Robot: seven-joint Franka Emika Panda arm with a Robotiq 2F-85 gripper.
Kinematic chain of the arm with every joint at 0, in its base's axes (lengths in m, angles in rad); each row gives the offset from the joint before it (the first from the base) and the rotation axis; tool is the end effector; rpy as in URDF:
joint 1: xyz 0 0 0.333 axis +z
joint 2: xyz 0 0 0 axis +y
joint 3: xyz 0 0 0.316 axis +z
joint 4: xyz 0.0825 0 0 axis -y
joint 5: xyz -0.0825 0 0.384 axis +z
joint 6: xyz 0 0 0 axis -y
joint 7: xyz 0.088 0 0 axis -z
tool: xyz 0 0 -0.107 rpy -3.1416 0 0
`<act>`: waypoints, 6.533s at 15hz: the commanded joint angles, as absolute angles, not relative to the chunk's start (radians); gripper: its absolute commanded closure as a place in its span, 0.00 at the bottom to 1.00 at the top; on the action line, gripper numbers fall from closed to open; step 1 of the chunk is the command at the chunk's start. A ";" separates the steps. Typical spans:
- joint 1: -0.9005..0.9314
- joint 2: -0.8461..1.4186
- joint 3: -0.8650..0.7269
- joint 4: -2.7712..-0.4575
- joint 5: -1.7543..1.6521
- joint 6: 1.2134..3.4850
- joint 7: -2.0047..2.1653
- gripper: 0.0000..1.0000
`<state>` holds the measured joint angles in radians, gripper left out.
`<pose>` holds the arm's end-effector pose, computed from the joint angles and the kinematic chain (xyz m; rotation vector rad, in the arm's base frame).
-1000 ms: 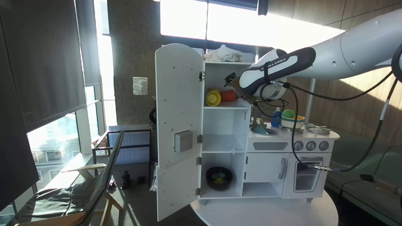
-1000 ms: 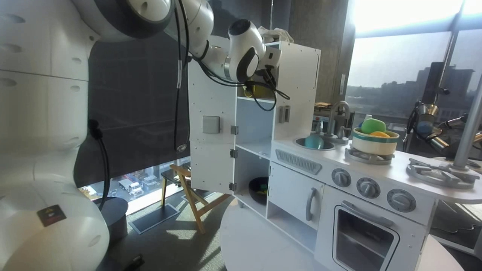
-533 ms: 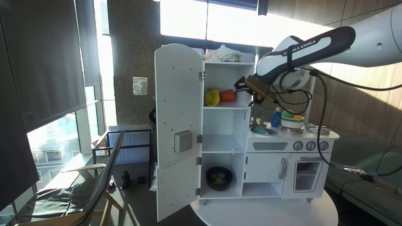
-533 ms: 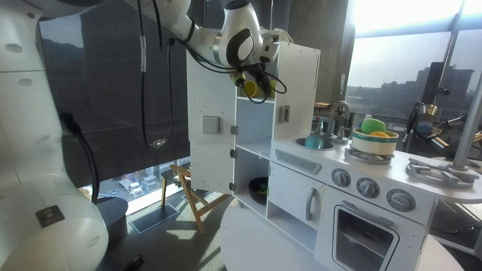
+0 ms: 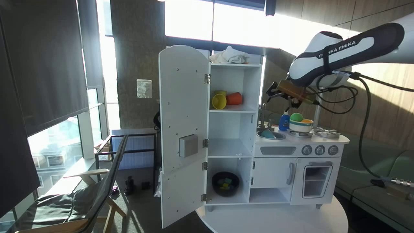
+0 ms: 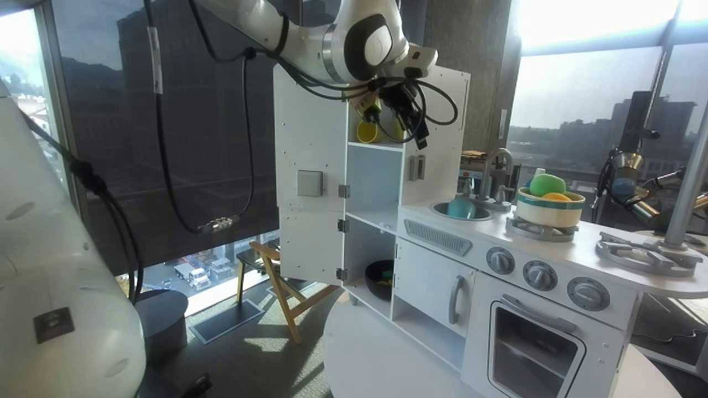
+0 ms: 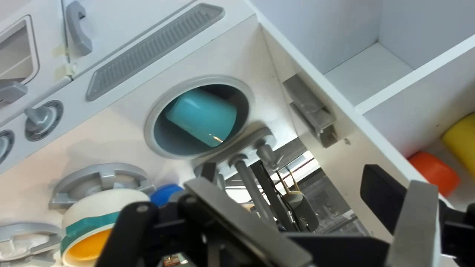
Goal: Put the cups in the cabinet
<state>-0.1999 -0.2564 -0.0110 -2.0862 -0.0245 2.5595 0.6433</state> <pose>0.5171 -0.1110 0.6199 -2.5695 1.1468 -1.0552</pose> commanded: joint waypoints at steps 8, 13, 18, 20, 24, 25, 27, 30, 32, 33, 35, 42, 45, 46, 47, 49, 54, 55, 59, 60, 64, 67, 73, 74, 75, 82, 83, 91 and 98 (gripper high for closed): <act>-0.259 -0.061 -0.052 -1.909 -0.413 2.396 0.527 0.00; -0.226 -0.045 -0.084 -1.939 -0.388 2.408 0.502 0.00; -0.224 -0.040 -0.092 -1.933 -0.401 2.428 0.468 0.00; -0.216 0.000 -0.099 -1.882 -0.396 2.388 0.380 0.00; -0.197 0.080 -0.108 -1.809 -0.335 2.361 0.172 0.00; -0.193 0.102 -0.107 -1.785 -0.304 2.342 0.116 0.00; -0.187 0.141 -0.103 -1.745 -0.252 2.316 0.018 0.00; -0.181 0.200 -0.098 -1.681 -0.195 2.285 -0.099 0.00; -0.184 0.252 -0.100 -1.619 -0.177 2.278 -0.154 0.00; -0.186 0.280 -0.100 -1.582 -0.172 2.267 -0.167 0.00; -0.189 0.339 -0.099 -1.509 -0.158 2.232 -0.180 0.00; -0.203 0.493 -0.101 -1.342 -0.153 2.161 -0.207 0.00; -0.212 0.521 -0.103 -1.307 -0.149 2.135 -0.205 0.03; -0.219 0.527 -0.099 -1.295 -0.139 2.119 -0.207 0.27; -0.223 0.536 -0.097 -1.280 -0.129 2.099 -0.204 0.28; -0.234 0.555 -0.093 -1.249 -0.095 2.033 -0.192 0.39; -0.240 0.573 -0.097 -1.191 -0.042 1.928 -0.159 0.59; -0.244 0.570 -0.095 -1.180 -0.028 1.913 -0.156 0.62; -0.253 0.539 -0.099 -1.160 0.005 1.913 -0.109 0.76; -0.260 0.529 -0.092 -1.161 0.012 1.920 -0.098 0.84; -0.260 0.540 -0.099 -1.118 0.014 1.937 -0.047 0.92; -0.253 0.565 -0.100 -1.091 0.006 1.964 0.006 0.64; -0.233 0.642 -0.102 -0.996 -0.001 1.965 0.107 0.17; -0.231 0.658 -0.102 -0.980 -0.001 1.961 0.122 0.11; -0.229 0.674 -0.103 -0.964 -0.001 1.959 0.138 0.04; -0.246 0.691 -0.118 -0.927 -0.009 1.932 0.250 0.00; -0.248 0.686 -0.123 -0.933 -0.012 1.925 0.262 0.00; -0.281 0.626 -0.122 -1.041 -0.013 1.899 0.126 0.00; -0.286 0.572 -0.098 -1.124 0.006 1.909 -0.033 0.00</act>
<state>-0.2758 0.6371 -0.1198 -1.0465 -0.0118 1.9010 0.0388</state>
